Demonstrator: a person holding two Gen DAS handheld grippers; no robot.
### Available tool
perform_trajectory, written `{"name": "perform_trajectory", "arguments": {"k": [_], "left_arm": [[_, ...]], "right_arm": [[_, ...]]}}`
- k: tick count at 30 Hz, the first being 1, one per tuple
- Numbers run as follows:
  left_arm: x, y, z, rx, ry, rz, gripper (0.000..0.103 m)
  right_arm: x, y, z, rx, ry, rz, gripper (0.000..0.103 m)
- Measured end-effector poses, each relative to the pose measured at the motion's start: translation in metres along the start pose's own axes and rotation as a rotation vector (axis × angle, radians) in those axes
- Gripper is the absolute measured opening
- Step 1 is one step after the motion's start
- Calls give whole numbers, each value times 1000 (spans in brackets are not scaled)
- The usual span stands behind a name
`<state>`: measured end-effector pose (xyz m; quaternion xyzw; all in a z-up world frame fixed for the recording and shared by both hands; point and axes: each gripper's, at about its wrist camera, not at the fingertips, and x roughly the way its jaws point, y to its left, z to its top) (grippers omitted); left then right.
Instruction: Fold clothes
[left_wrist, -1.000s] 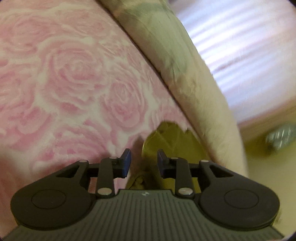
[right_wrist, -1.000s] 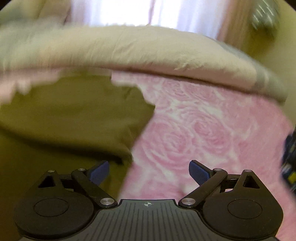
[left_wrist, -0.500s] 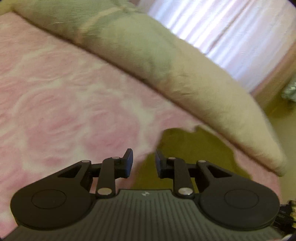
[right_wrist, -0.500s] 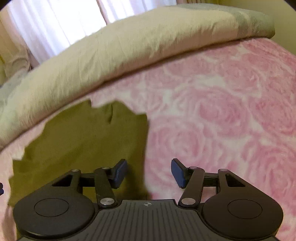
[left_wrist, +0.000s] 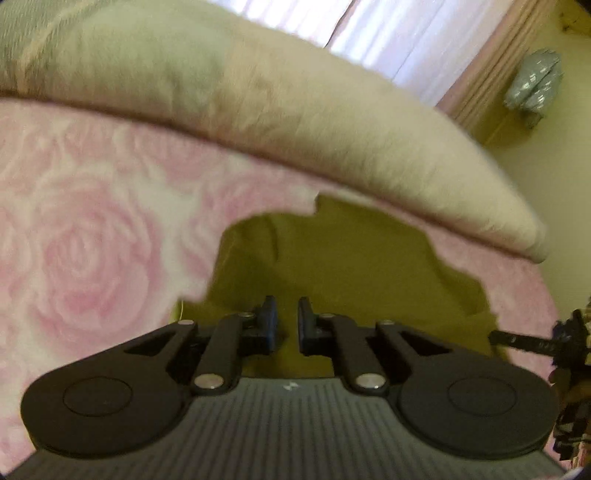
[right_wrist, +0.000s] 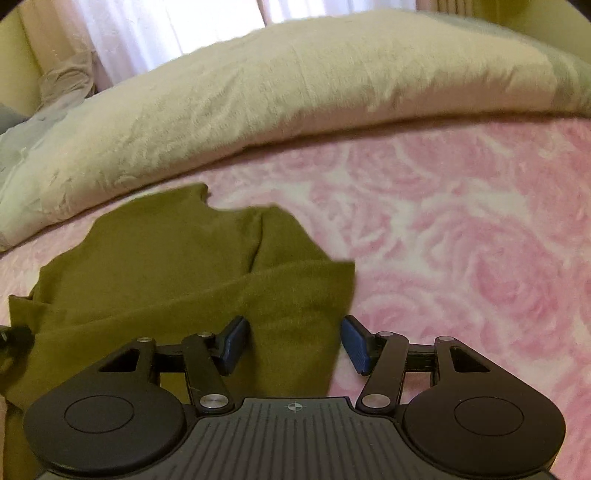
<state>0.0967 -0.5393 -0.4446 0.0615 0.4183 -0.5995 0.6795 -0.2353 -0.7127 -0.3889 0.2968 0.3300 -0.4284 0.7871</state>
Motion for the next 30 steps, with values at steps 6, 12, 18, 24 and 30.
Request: {"name": "perform_trajectory", "arguments": {"k": [6,12,18,24,30], "left_arm": [[16,5,1,108,142,114,5],[3,10,63,23,-5,103,17],[77,-6,113,67,117,-37,37],[146,-12,119,26,232,-84,37],[159,-11,119,-2,237,-146,4]], "right_arm": [[5,7,-5,-118,88,1,56],[-4,-4,40,-137,45,41,56],[45,8,106,-142,72,210,56],[115,32,128,-60,170,326,56],[137,38,126,-23,164,381,8]]}}
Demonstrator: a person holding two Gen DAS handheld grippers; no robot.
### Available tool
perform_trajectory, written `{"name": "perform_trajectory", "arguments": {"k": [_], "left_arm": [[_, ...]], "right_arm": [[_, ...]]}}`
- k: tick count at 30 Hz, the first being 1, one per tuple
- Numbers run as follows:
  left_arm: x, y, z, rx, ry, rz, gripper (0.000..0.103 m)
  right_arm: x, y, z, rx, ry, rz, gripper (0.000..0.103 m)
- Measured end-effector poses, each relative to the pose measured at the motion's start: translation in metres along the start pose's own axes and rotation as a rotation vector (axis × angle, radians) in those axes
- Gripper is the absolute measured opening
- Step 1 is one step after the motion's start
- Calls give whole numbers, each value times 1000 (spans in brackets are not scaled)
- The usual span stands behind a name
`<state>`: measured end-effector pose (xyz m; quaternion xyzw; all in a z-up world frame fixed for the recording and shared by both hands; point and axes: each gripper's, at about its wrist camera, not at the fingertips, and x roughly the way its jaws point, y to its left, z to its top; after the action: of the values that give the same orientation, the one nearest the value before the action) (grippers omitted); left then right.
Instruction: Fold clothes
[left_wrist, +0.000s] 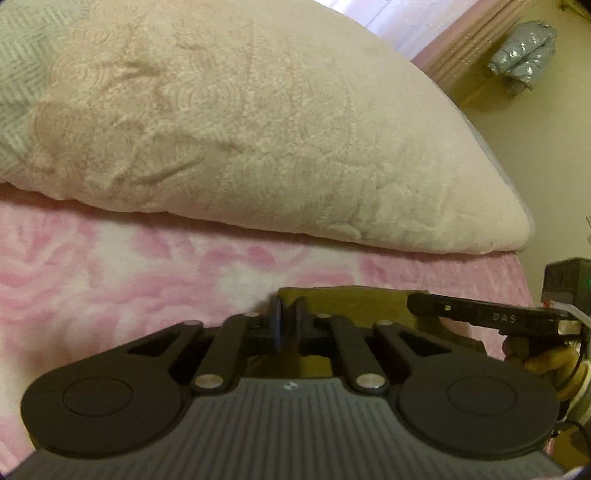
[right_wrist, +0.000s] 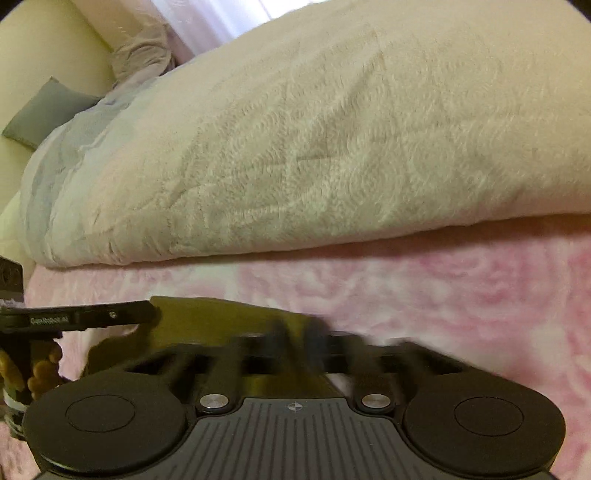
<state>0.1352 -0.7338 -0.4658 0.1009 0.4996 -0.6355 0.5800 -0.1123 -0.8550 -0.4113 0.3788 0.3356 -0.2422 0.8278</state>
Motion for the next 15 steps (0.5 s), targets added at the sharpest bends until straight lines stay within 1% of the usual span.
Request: {"name": "perform_trajectory", "arguments": {"k": [2,4,6,7,10,11,12,13,14,15], "left_arm": [[-9,0,-2,5,-42,-36,4],[-25,-6,-9,40,-106,-72,4],[-48,-13,-24,86,-168,-110,4],[-59,-17,-31,109,-199,-129,4],[-88,-29,-72,198,-249,-134,5],[-94,-28,-86,226,-242,-118,5],[-99,-27,-102,244,-214,-96,6],[-101,-23,-116,243,-173,-76,6],[-103,-19,-127,226,-134,-58,6],[-106,-16,-139,210,-95,-40,6]], "right_arm": [[-6,-2,-4,5,-35,14,8],[-23,4,-13,-26,-95,23,8],[-42,12,-23,-67,-163,36,8],[-53,17,-31,-96,-192,36,8],[-88,41,-69,-241,-246,4,8],[-100,49,-81,-290,-264,-6,8],[-110,57,-95,-333,-271,-17,8],[-113,62,-110,-360,-246,-29,8],[-113,66,-125,-376,-197,-45,8],[-110,68,-138,-381,-129,-64,8]]}}
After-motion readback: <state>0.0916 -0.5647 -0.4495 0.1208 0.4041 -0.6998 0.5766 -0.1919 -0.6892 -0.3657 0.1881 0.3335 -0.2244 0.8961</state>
